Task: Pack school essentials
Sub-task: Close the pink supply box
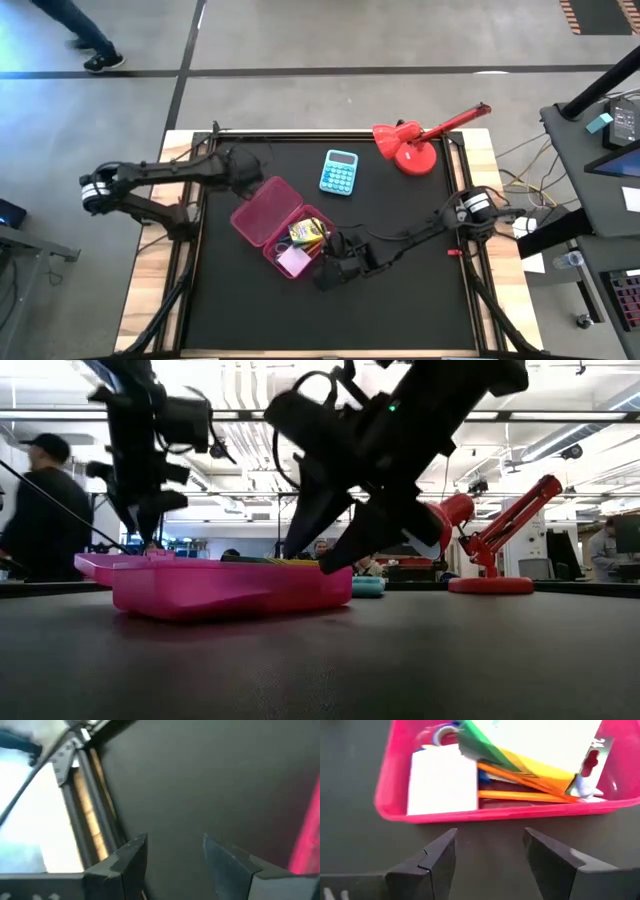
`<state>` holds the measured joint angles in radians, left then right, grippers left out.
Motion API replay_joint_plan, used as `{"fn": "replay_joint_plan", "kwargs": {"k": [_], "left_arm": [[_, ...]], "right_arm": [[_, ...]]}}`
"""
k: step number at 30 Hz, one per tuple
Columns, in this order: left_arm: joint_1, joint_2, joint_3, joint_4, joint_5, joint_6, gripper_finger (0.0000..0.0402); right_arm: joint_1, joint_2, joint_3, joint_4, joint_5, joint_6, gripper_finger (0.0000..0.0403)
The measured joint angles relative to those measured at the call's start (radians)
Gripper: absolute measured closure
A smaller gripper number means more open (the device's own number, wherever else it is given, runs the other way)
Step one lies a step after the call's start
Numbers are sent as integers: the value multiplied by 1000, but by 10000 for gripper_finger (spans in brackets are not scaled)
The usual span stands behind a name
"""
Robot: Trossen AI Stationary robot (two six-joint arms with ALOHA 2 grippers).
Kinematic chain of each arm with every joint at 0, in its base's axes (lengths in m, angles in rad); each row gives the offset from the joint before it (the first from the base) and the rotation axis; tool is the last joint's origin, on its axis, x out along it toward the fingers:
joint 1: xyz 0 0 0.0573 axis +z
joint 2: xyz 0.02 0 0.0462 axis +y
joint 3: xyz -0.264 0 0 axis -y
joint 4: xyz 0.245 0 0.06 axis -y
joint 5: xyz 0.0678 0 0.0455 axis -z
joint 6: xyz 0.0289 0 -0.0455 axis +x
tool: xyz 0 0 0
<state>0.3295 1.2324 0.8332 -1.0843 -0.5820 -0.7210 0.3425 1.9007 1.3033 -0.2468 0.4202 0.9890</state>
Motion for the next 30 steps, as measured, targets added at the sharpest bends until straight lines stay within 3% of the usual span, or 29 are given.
{"fn": "replay_joint_plan", "kwargs": {"k": [5,9,13,17,22,30], "left_arm": [[168,12,-65,153,105,225,226],[239,18,-98,240,240,335,226],[247,26,-125,313,410,391,226],[247,36,-129,328,489,414,226],[246,24,-129,370,659,447,226],[234,-44,-105,386,743,436,226]], "right_arm": [[-3,19,0,-5,-2,36,188],[-2,35,0,-3,-7,63,188],[-5,67,0,1,0,94,188],[-7,89,0,9,8,95,188],[-6,99,1,19,28,95,188],[-8,99,1,19,27,86,188]]}}
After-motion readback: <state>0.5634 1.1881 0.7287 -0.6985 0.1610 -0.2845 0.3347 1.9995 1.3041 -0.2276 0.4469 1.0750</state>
